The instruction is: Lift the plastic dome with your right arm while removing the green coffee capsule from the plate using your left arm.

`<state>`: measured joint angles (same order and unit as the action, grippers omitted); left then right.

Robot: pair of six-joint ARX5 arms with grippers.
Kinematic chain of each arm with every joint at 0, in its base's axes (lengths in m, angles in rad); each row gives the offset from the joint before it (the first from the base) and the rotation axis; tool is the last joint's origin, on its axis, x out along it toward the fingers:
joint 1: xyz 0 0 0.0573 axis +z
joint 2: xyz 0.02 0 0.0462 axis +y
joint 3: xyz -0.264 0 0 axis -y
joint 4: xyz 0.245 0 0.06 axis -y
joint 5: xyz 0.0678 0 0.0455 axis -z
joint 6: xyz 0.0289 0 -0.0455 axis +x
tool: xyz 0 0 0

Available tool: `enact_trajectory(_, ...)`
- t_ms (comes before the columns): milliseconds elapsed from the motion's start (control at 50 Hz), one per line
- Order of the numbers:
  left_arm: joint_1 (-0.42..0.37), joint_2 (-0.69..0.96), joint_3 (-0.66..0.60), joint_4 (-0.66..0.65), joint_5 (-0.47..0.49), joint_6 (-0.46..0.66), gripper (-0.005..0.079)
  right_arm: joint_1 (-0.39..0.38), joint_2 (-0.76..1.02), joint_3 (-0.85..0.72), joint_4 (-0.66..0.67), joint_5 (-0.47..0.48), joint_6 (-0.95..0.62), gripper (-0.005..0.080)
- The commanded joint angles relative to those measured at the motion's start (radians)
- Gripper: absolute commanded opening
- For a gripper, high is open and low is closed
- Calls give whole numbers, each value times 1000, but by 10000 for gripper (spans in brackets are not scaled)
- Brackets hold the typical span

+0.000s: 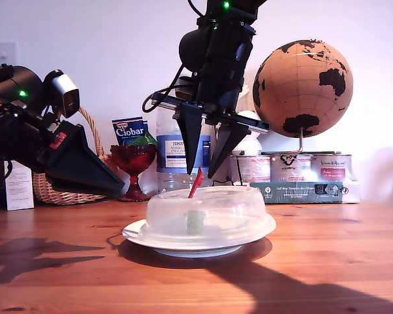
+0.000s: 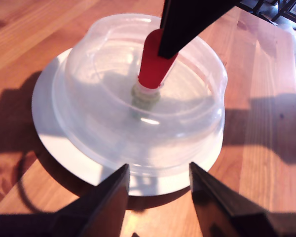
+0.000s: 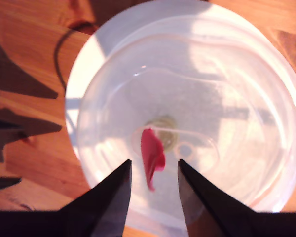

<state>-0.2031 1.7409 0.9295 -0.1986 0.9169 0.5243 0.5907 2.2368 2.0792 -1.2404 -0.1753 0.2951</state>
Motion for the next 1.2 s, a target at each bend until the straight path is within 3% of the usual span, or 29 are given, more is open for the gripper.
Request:
enact_trajectory(0, -3, -2, -3, 5, 3, 7, 342, 9, 41, 0, 3, -2, 5, 262)
enact_trajectory(460, -3, -2, -3, 5, 2, 7, 341, 11, 48, 0, 26, -23, 20, 202)
enact_trajectory(840, -3, -2, -3, 5, 2, 7, 339, 12, 58, 0, 24, -58, 19, 62)
enact_trajectory(940, -3, -2, -3, 5, 2, 7, 339, 12, 58, 0, 19, -58, 19, -17)
enact_trajectory(1180, -3, -2, -3, 5, 2, 7, 339, 12, 58, 0, 7, -50, 18, -13)
